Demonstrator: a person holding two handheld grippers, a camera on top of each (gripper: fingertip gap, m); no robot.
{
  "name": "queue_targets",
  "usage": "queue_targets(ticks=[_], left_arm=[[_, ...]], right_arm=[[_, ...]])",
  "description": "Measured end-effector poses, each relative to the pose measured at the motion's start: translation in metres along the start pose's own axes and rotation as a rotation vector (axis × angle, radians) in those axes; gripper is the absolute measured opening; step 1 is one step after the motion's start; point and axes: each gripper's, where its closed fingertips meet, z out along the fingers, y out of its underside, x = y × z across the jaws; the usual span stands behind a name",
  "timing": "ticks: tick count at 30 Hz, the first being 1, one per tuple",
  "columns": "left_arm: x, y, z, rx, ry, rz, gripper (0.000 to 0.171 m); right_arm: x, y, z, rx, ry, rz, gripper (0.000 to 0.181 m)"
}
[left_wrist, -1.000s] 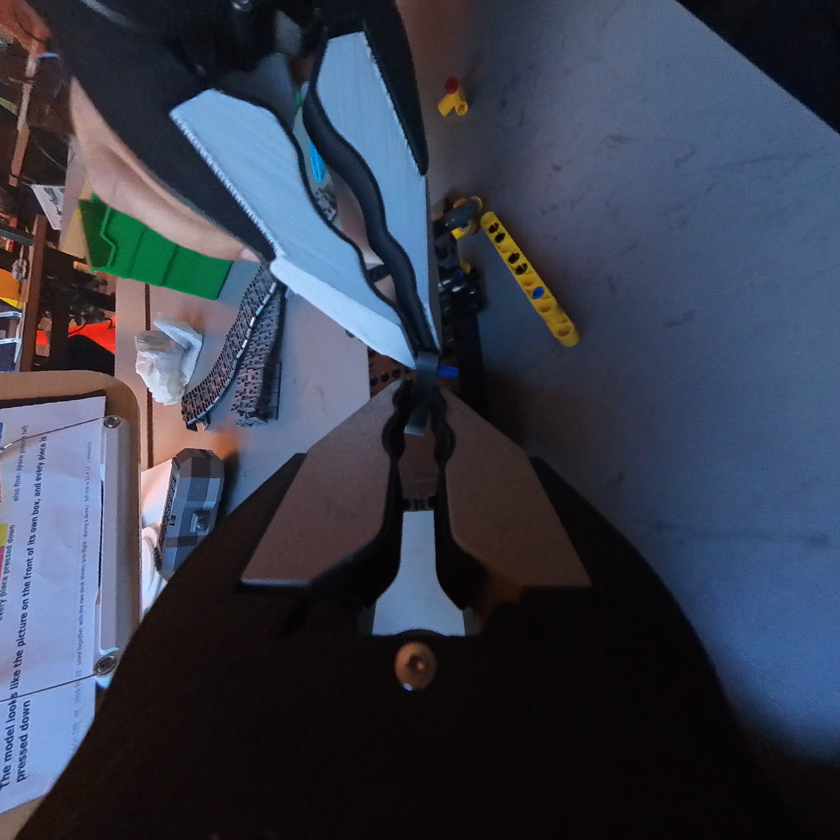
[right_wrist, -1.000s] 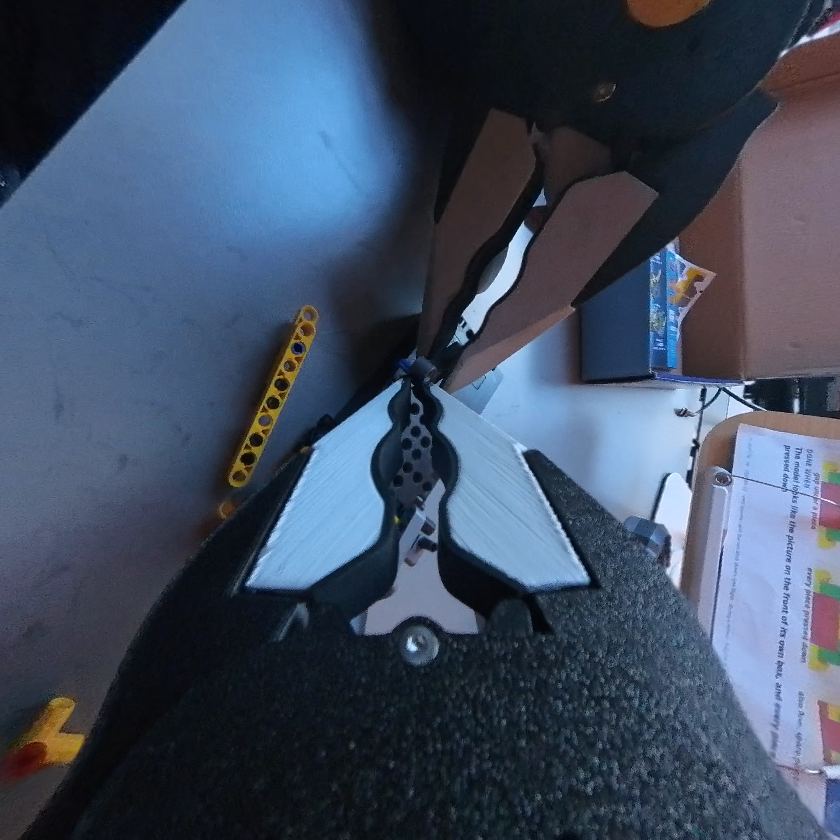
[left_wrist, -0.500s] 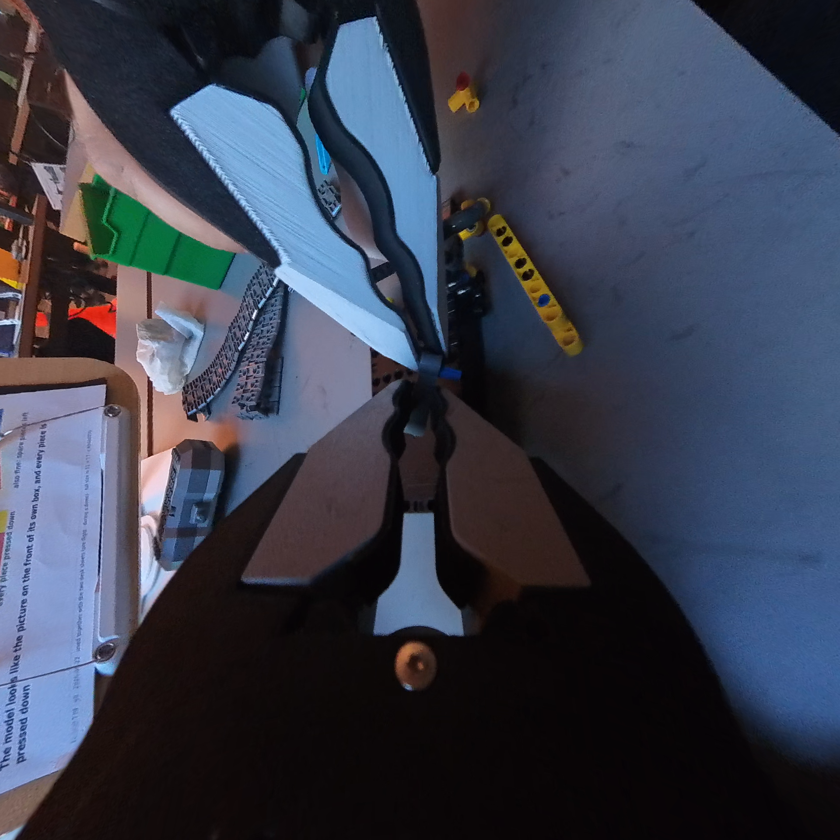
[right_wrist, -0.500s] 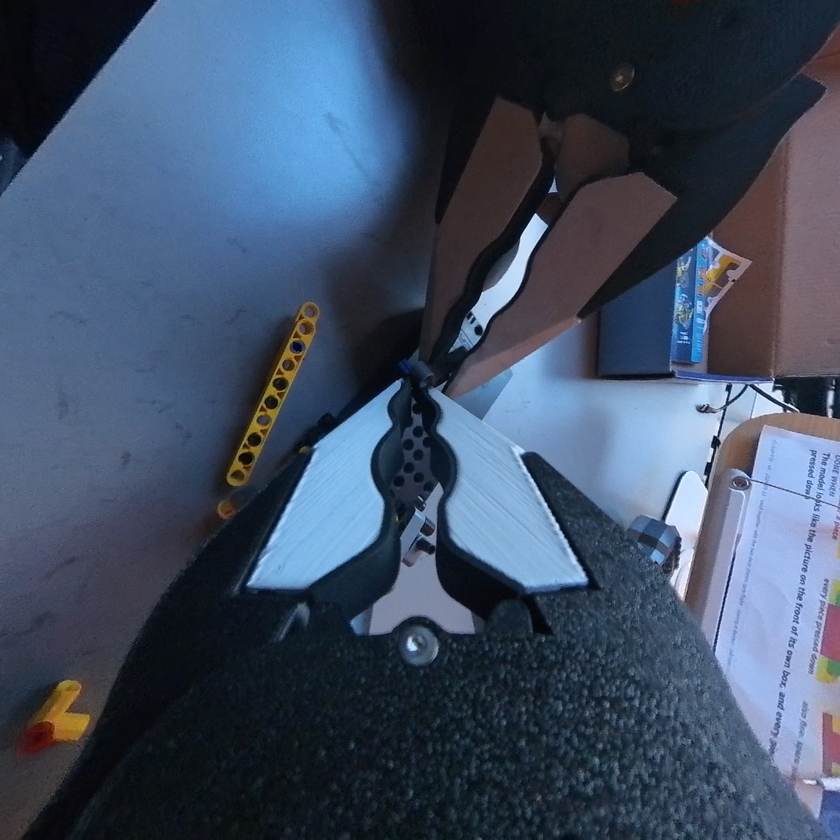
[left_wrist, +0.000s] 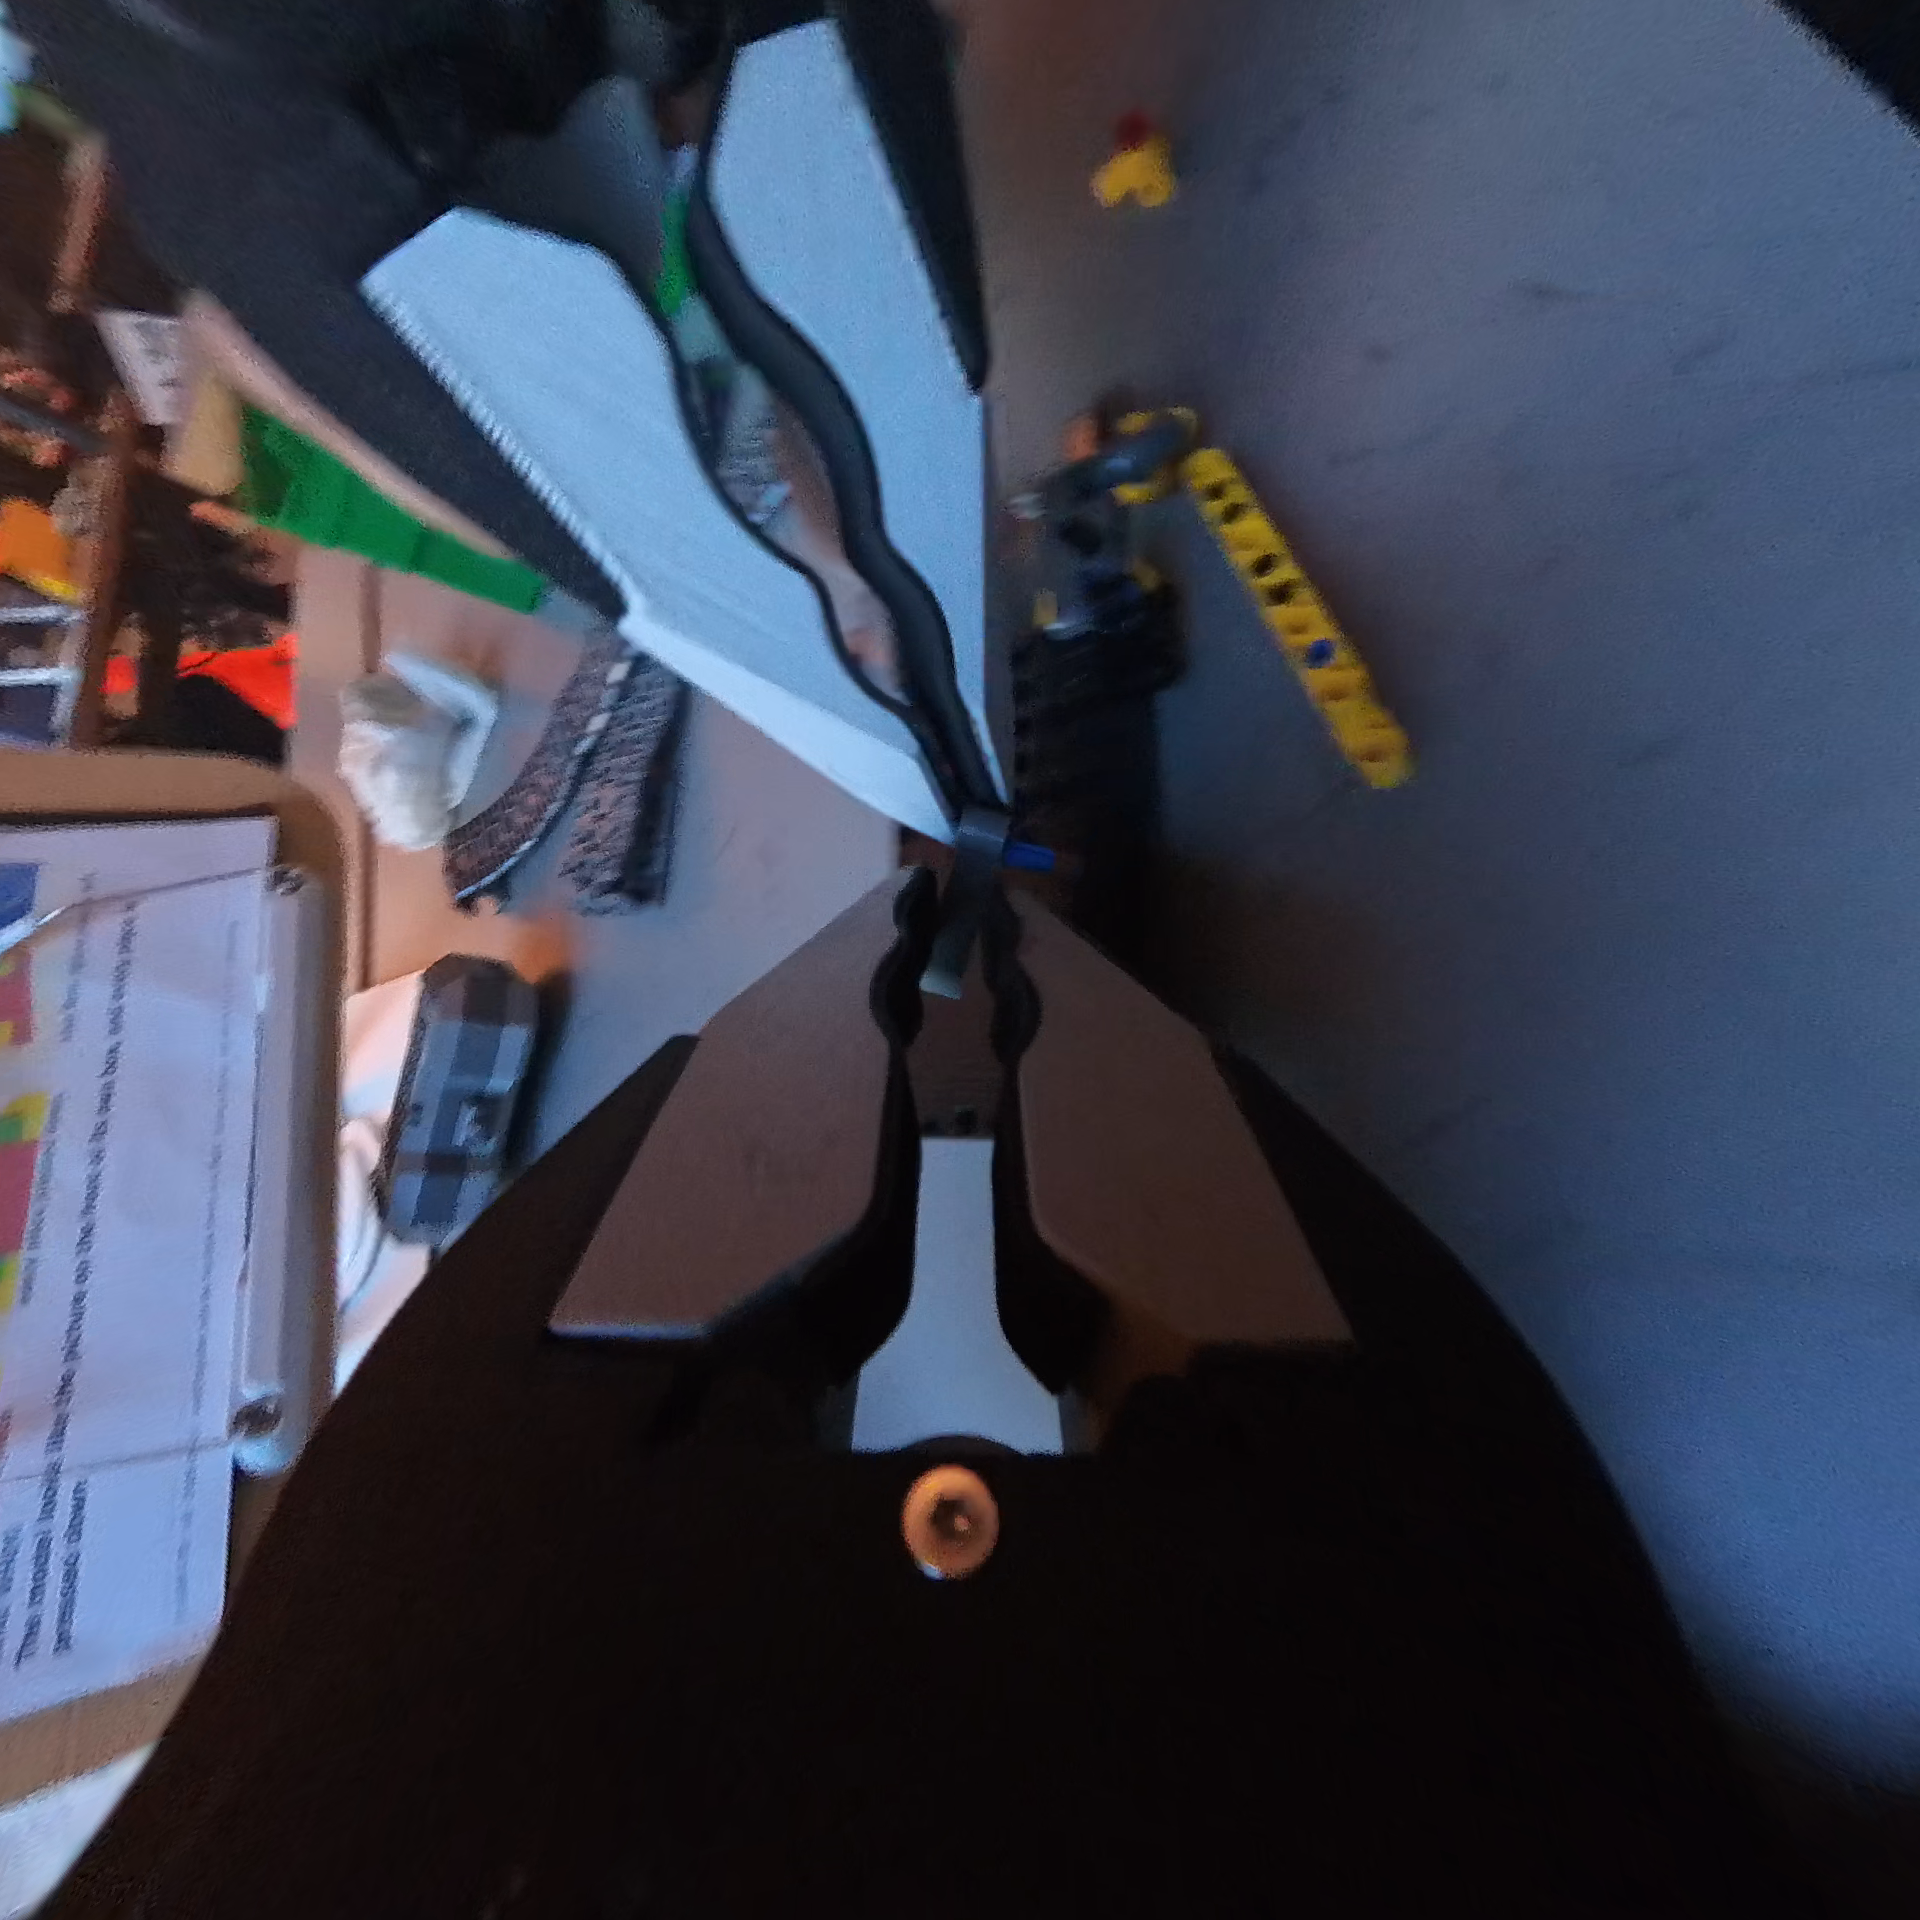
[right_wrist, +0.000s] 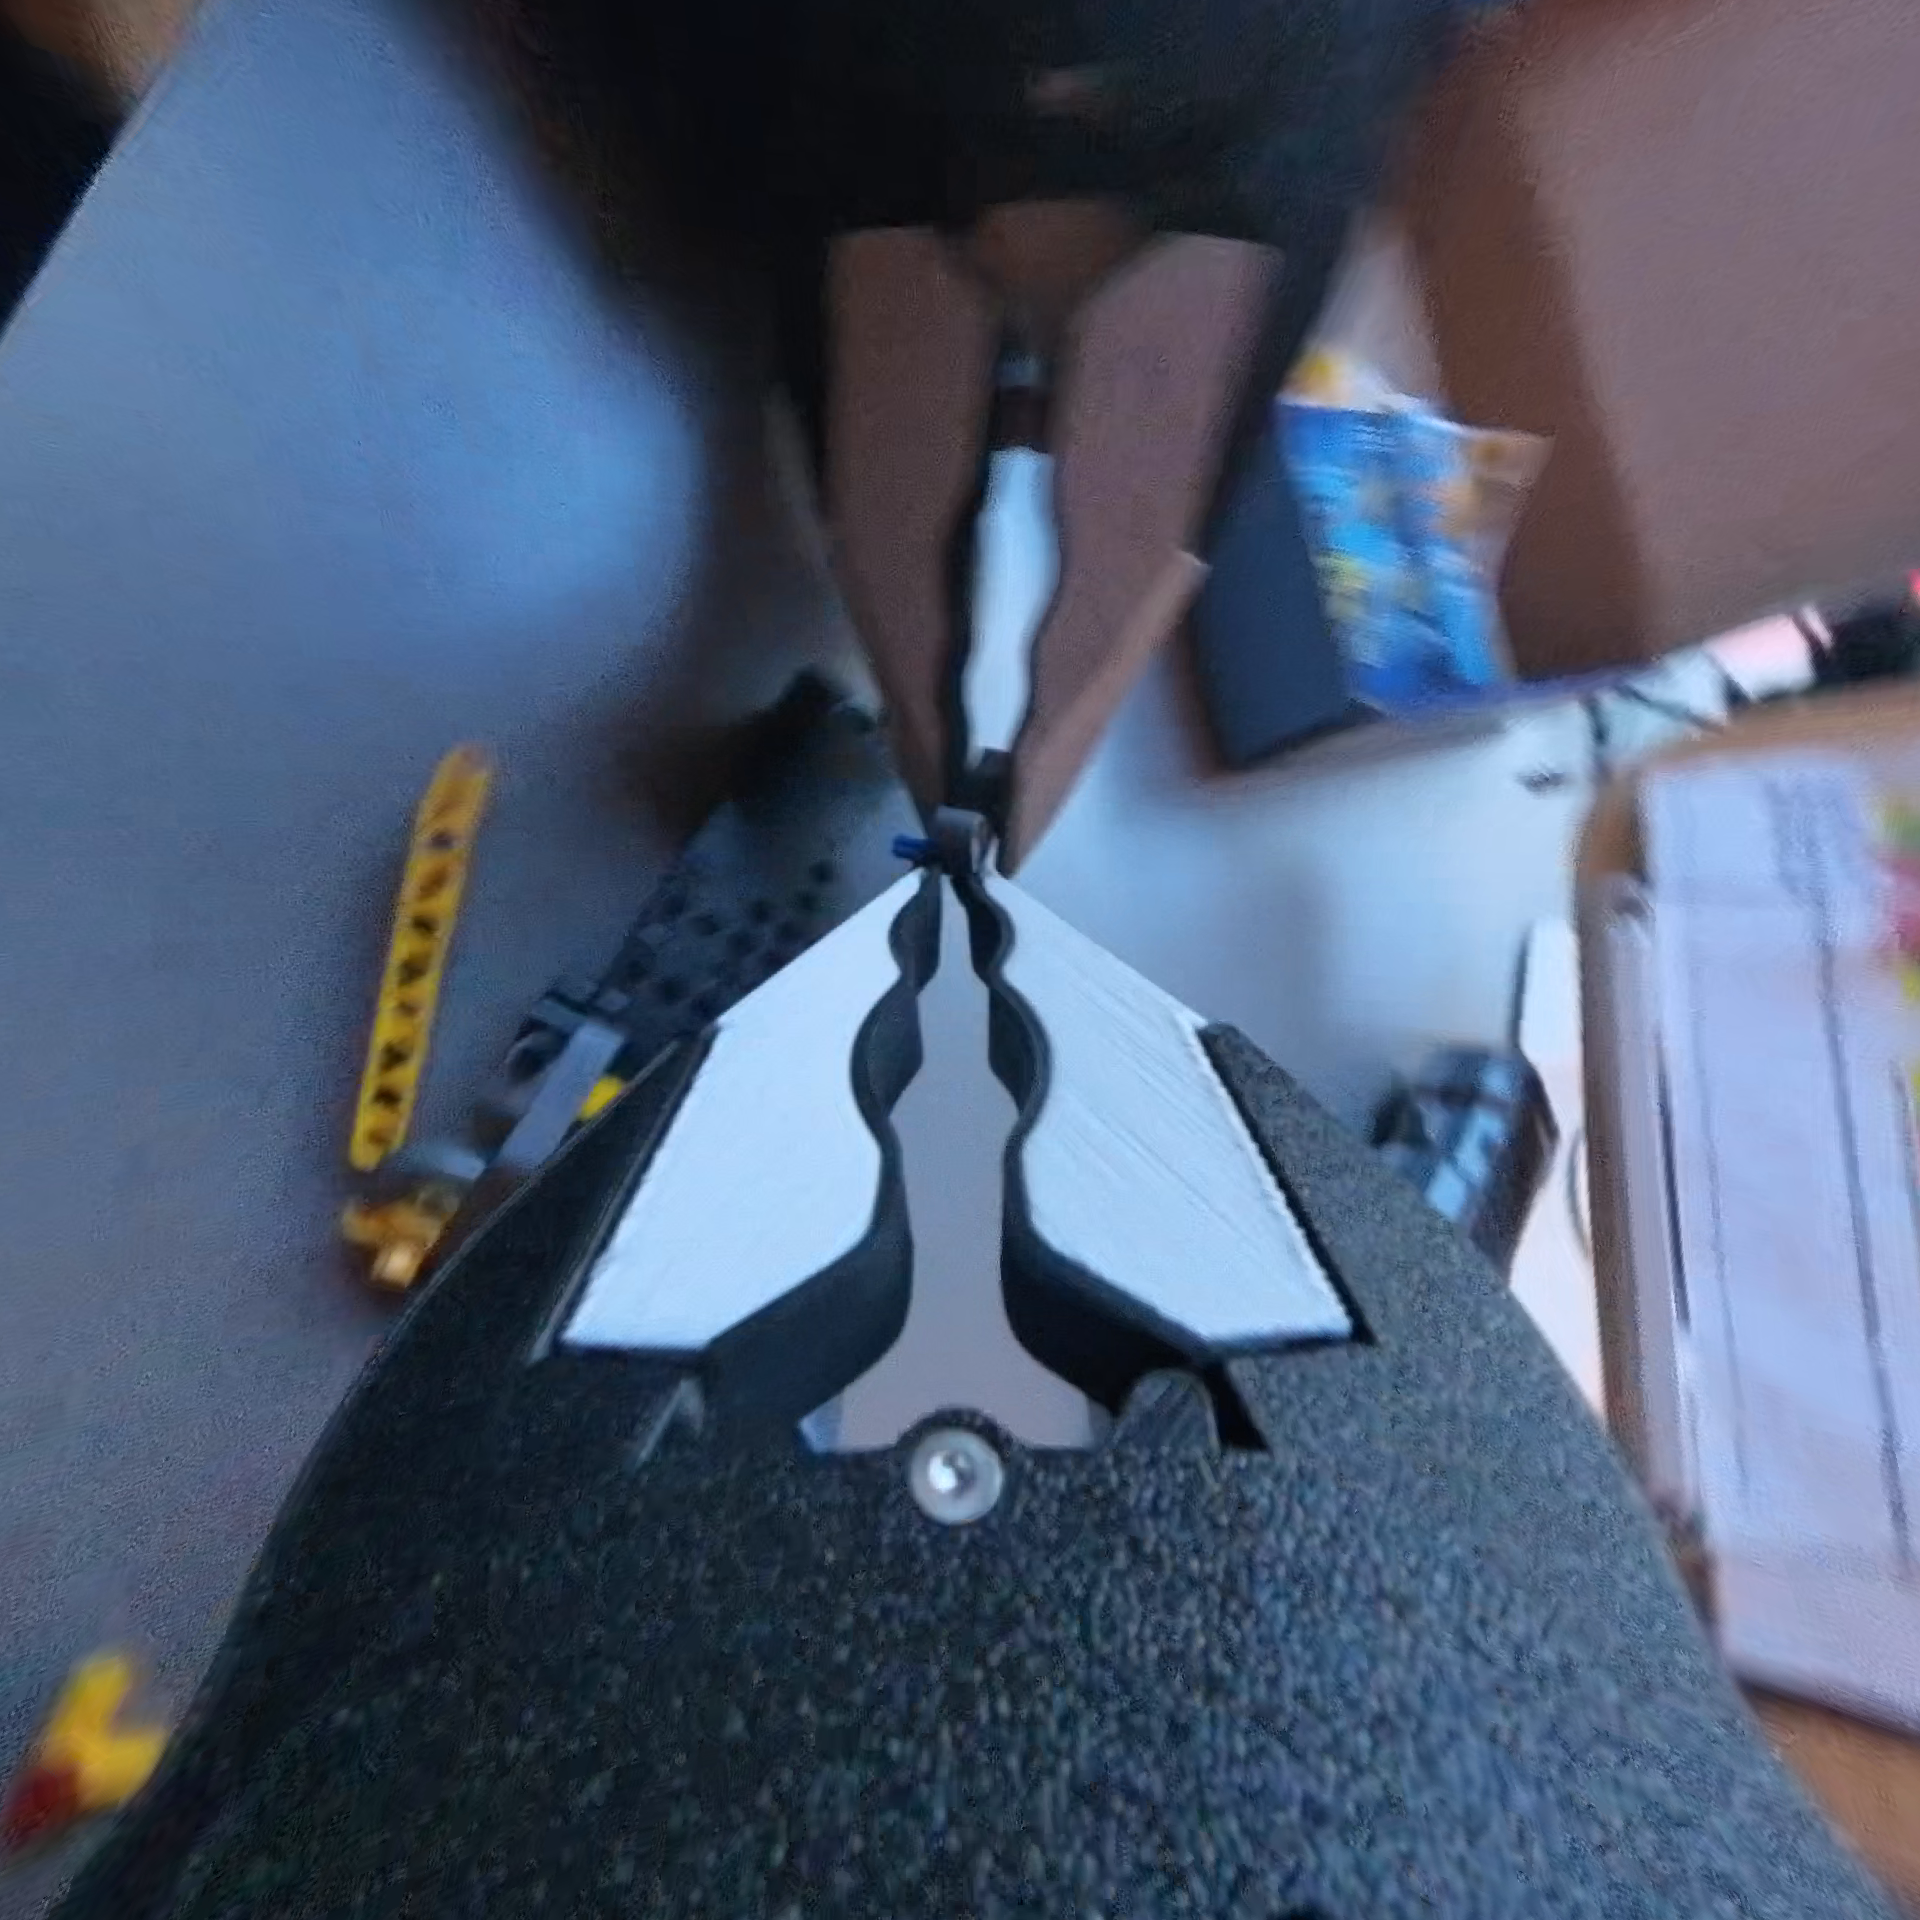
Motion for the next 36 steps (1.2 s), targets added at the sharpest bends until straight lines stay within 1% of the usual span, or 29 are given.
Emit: queue_targets(ticks=[1,2,4,5,7,9,11,16,21,24,25,32,34,36], left_arm=[[-0.015,0.001,-0.004,0.022,-0.065,-0.055,0.006],[-0.032,0.001,-0.009,0.060,-0.131,-0.140,0.006],[-0.060,-0.008,-0.027,0.204,-0.215,-0.332,0.006],[-0.071,-0.009,-0.036,0.248,-0.260,-0.405,0.006],[-0.085,-0.003,-0.047,0.257,-0.353,-0.460,0.005],[-0.088,-0.004,-0.050,0.260,-0.388,-0.456,0.006],[-0.088,-0.006,-0.048,0.258,-0.395,-0.466,0.006],[-0.086,-0.012,-0.048,0.245,-0.419,-0.426,0.006],[-0.086,-0.014,-0.049,0.222,-0.454,-0.384,0.006],[-0.085,-0.014,-0.048,0.200,-0.467,-0.353,0.006],[-0.085,-0.014,-0.047,0.190,-0.472,-0.341,0.006],[-0.087,-0.010,-0.048,0.111,-0.525,-0.263,0.006],[-0.087,-0.008,-0.049,0.094,-0.536,-0.241,0.006],[-0.087,-0.009,-0.051,0.083,-0.540,-0.211,0.006]], right_arm=[[0.017,-0.002,-0.008,0.048,0.064,0.132,0.000],[0.029,-0.003,-0.015,0.103,0.105,0.275,0.001],[0.041,-0.002,-0.022,0.215,0.123,0.545,0.011],[0.043,-0.004,-0.023,0.270,0.114,0.652,0.013],[0.044,-0.007,-0.023,0.354,0.115,0.803,0.016],[0.042,-0.014,-0.020,0.406,0.099,0.879,0.013],[0.043,-0.020,-0.019,0.425,0.090,0.929,0.014],[0.048,-0.027,-0.023,0.476,0.056,1.036,0.014],[0.052,-0.038,-0.029,0.567,-0.009,1.140,0.016],[0.053,-0.036,-0.025,0.548,-0.007,1.178,0.013],[0.055,-0.035,-0.025,0.543,0.008,1.181,0.010],[0.058,-0.036,-0.020,0.543,0.033,1.196,0.003],[0.056,-0.037,-0.019,0.519,0.046,1.147,0.002],[0.052,-0.035,-0.016,0.438,0.069,1.047,0.002]])
